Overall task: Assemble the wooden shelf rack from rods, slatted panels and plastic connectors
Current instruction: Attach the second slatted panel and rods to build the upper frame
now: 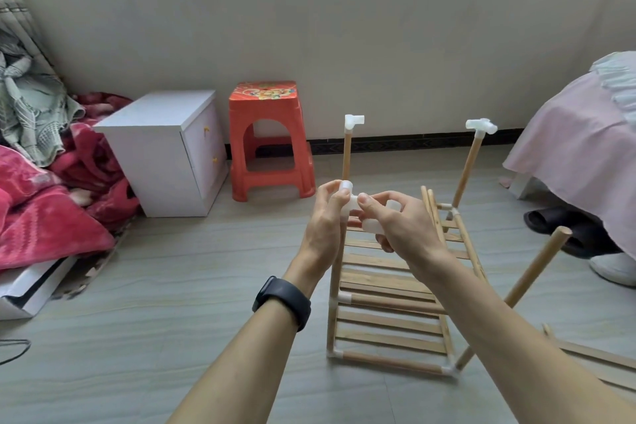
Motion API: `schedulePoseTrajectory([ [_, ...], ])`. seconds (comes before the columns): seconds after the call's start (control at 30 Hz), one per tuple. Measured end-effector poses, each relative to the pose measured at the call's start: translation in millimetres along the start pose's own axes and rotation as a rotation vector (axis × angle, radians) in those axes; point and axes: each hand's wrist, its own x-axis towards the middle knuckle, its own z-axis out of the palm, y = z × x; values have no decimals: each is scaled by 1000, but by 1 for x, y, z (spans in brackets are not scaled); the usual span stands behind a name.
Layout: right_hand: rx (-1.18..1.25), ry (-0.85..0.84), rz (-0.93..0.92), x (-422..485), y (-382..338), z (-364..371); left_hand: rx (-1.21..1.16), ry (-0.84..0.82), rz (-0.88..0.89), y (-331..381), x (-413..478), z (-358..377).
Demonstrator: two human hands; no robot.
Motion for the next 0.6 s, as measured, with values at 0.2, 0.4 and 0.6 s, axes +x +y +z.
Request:
schedulePoseTrajectory([
  [0.2, -44, 24, -24, -9, -1, -1, 31, -12, -18, 10, -1, -6],
  [0.4, -50, 21, -57, -9, 1, 3, 84, 19, -10, 11, 6, -2],
  [0.6, -52, 45, -62, -4, 7, -3, 15, 31, 49, -3, 15, 18],
])
